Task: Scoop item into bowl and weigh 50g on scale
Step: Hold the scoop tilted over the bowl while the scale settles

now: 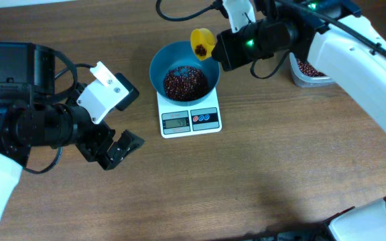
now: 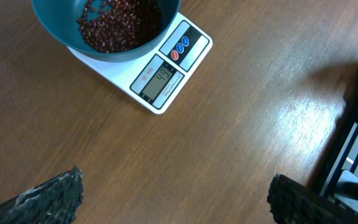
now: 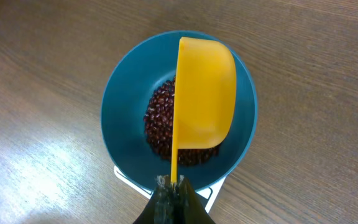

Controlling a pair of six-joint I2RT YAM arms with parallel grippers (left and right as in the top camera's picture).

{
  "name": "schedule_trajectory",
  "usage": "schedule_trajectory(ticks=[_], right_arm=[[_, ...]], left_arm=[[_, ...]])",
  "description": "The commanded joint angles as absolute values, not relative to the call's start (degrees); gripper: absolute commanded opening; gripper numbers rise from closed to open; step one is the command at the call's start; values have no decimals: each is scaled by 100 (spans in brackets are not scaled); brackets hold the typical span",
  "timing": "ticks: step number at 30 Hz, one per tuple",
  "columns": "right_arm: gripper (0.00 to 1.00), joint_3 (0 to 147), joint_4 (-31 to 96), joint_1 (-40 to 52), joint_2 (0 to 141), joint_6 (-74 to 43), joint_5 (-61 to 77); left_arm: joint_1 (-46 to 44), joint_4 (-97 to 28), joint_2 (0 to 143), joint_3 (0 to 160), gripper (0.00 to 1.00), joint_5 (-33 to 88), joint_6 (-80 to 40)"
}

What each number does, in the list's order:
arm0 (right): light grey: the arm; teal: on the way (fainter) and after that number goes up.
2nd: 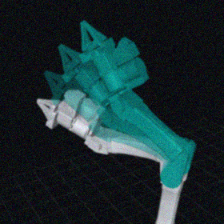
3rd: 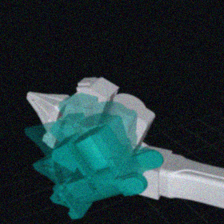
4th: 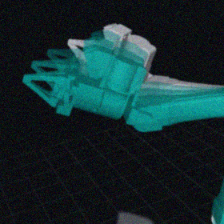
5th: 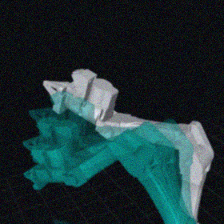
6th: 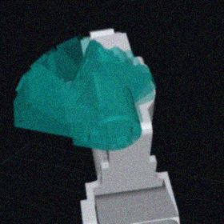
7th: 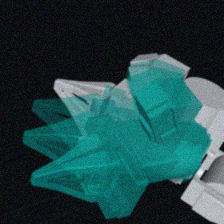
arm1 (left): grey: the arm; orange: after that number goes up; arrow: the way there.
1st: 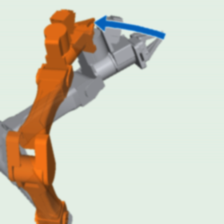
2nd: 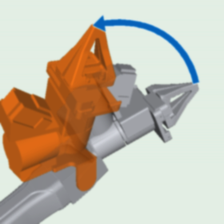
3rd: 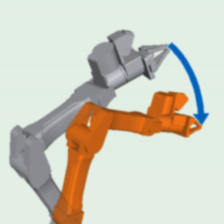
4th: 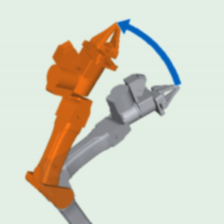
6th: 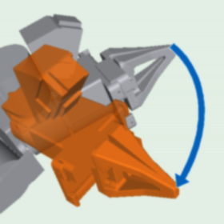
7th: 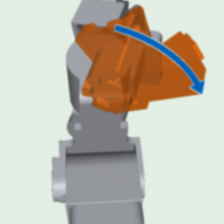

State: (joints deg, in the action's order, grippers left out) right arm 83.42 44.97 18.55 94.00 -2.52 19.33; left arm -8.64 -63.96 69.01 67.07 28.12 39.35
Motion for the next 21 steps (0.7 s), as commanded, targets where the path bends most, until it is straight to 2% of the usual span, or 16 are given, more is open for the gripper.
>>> schedule_trajectory(ticks=[1,4,8,17,21], right_arm=[[4,8433,4431,1925,9415,-294,1894],[4,8433,3983,1922,9391,-543,2628],[4,8431,4624,1922,9413,-543,1863],[4,8431,4530,1922,9413,-548,1929],[4,8433,3913,1925,9402,-543,2808]], left_arm=[[-884,-6392,6906,6755,99,2912,3859],[-884,-6392,6906,6755,99,2912,3859],[-884,-6392,6906,6755,99,2912,3859],[-884,-6392,6906,6755,99,2912,3859],[-884,-6392,6906,6755,99,2912,3859]])
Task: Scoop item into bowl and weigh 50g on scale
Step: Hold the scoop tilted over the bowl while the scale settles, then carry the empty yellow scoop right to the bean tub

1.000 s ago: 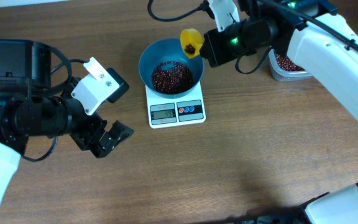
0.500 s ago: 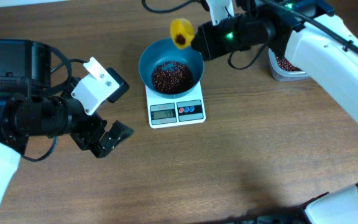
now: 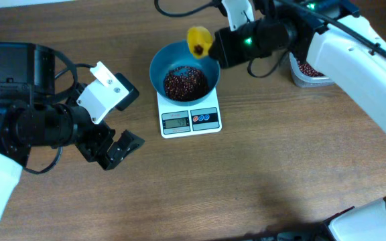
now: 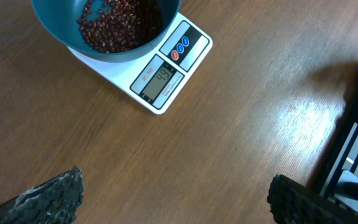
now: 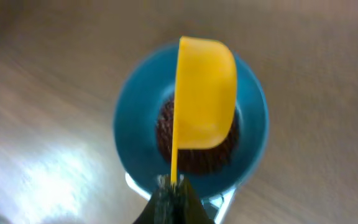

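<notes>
A blue bowl [image 3: 183, 69] holding dark red beans [image 3: 184, 83] stands on a small white scale [image 3: 190, 118]; its display [image 4: 161, 78] reads about 49. My right gripper [image 5: 174, 186] is shut on the thin handle of a yellow scoop [image 5: 205, 93], which hangs over the bowl's far rim [image 3: 198, 39]. The bowl [image 5: 191, 124] looks small and blurred beneath it in the right wrist view. My left gripper [image 4: 176, 199] is open over bare table, left of and nearer than the scale, with nothing between its fingers [image 4: 48, 196].
A clear tub of more red beans [image 3: 308, 69] sits at the back right, partly behind the right arm. A dark rack edge [image 4: 353, 155] shows at the right of the left wrist view. Brown wooden tabletop [image 3: 246, 181] lies all around.
My right gripper has risen and shifted toward the bowl's far rim with the scoop; the bowl looks smaller and blurred in its view. The left arm and scale have not moved.
</notes>
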Controlling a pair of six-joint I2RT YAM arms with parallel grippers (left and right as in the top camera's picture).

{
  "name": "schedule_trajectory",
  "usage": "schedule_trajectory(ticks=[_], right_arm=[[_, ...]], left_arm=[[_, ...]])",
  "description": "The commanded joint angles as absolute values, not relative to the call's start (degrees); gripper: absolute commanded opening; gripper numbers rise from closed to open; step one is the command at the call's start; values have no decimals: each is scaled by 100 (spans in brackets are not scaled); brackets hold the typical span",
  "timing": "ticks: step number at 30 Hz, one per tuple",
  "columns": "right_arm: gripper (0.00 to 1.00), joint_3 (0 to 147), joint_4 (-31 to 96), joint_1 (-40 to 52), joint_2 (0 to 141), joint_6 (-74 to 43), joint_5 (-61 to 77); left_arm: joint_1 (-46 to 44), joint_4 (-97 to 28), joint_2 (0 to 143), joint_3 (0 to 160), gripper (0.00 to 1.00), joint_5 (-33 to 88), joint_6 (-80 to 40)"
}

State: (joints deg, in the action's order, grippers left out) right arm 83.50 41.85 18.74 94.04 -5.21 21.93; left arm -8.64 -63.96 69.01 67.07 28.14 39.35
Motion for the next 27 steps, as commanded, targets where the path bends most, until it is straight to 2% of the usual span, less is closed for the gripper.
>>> schedule_trajectory(ticks=[1,3,12,16,20,27], right_arm=[[4,8431,3990,1925,9408,-541,2681],[4,8431,4471,1922,9426,-541,2086],[4,8431,4493,1922,9426,-543,2053],[4,8433,3815,1922,9421,-545,2943],[4,8431,4471,1955,9463,-541,1896],[4,8431,4477,1955,9461,-543,1900]], left_arm=[[-884,-6392,6906,6755,99,2912,3859],[-884,-6392,6906,6755,99,2912,3859],[-884,-6392,6906,6755,99,2912,3859],[-884,-6392,6906,6755,99,2912,3859],[-884,-6392,6906,6755,99,2912,3859],[-884,-6392,6906,6755,99,2912,3859]])
